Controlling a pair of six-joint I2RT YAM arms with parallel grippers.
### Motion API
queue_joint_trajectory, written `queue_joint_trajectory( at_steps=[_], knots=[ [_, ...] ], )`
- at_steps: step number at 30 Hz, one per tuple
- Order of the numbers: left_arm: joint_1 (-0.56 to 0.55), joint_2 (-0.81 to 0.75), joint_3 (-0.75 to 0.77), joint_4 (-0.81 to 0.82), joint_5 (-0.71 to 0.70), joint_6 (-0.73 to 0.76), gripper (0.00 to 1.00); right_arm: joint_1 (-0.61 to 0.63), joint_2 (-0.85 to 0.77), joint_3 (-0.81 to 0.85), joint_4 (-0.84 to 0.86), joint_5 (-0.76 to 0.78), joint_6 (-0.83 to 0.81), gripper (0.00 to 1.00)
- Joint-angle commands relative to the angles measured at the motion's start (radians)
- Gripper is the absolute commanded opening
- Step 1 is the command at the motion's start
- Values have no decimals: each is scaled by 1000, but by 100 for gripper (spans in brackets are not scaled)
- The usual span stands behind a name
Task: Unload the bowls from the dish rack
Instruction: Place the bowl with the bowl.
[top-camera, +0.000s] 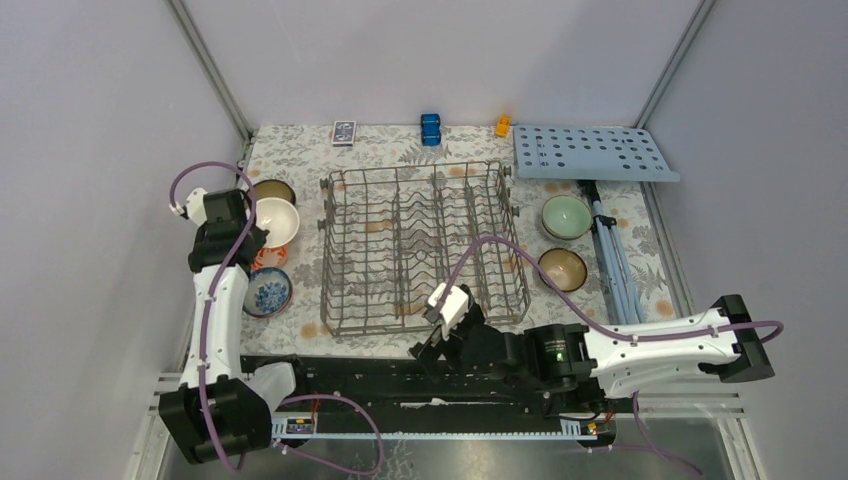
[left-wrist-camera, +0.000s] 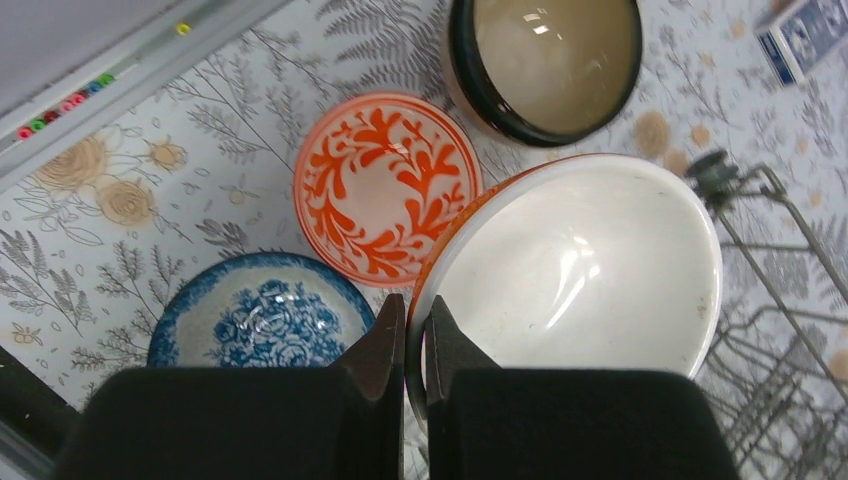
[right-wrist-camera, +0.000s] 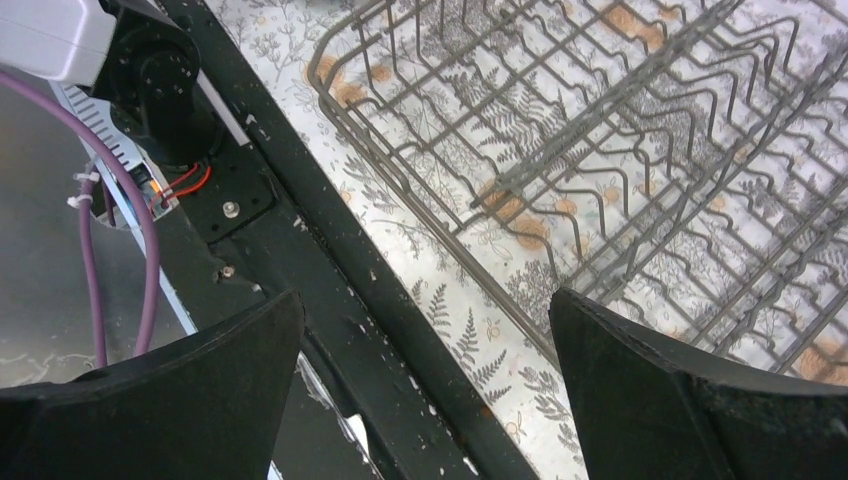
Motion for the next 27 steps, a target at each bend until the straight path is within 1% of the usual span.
queue_joint_trajectory(
  at_steps=[1, 9, 18, 27],
  knots=[
    [44, 39, -2, 123, -83, -22, 0, 0, -79, -76, 70, 1, 67, 100],
    [130, 133, -39, 201, -36, -48, 0, 1, -190, -155, 88, 7, 63, 100],
    [158, 194, -97, 278, -50, -46, 0, 1, -243, -193, 110, 15, 52, 100],
    [173, 260, -129, 323, -18, -63, 0, 0, -248, -202, 112, 11, 54, 100]
  ],
)
